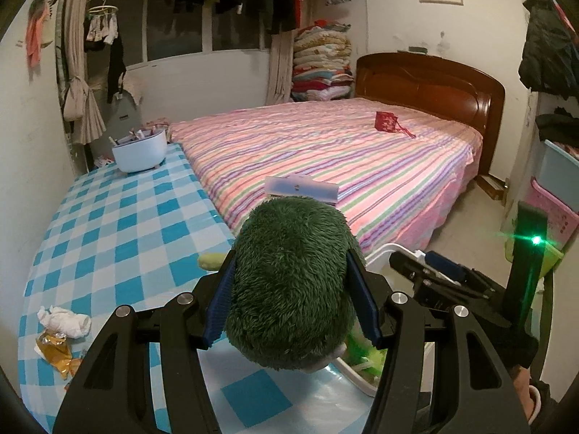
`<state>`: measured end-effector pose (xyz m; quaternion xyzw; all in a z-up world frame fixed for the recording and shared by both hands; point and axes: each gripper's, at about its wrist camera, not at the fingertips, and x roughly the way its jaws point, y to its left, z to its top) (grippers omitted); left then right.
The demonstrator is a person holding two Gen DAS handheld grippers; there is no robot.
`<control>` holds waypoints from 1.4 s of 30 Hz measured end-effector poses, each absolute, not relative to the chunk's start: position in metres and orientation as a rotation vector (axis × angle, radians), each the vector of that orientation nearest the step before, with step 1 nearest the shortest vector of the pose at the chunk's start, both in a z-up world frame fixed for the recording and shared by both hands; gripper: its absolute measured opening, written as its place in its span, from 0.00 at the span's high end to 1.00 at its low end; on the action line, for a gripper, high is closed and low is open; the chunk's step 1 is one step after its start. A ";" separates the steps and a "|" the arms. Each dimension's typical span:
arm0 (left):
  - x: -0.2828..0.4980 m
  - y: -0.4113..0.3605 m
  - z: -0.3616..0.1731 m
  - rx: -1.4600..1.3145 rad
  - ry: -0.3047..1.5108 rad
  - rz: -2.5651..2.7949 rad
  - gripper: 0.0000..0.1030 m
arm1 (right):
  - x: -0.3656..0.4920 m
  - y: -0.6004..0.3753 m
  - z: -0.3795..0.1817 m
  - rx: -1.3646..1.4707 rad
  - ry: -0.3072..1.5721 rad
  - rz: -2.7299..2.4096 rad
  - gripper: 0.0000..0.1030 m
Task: Collect trash
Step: 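Open the right tool over the bin while the left tool drops the green plush in, then move both tools back over the table toward the remaining trash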
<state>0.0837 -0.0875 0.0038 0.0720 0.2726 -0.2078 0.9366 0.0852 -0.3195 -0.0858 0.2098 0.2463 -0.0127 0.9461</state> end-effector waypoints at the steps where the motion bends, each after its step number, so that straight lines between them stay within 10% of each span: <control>1: 0.084 -0.090 0.003 0.148 0.561 -0.430 0.44 | 0.083 -0.322 -0.084 0.438 0.488 -0.027 0.33; 20: 0.080 -0.150 -0.028 0.155 0.663 -0.601 0.43 | 0.059 -0.376 -0.075 0.600 0.353 -0.099 0.33; 25: 0.072 -0.157 -0.027 0.175 0.626 -0.600 0.37 | 0.055 -0.379 -0.074 0.613 0.339 -0.106 0.33; 27: 0.068 -0.155 -0.022 0.182 0.596 -0.577 0.11 | 0.054 -0.380 -0.074 0.613 0.336 -0.107 0.33; 42: 0.065 -0.112 0.017 0.163 0.484 -0.429 0.07 | 0.064 -0.361 -0.075 0.587 0.357 -0.064 0.33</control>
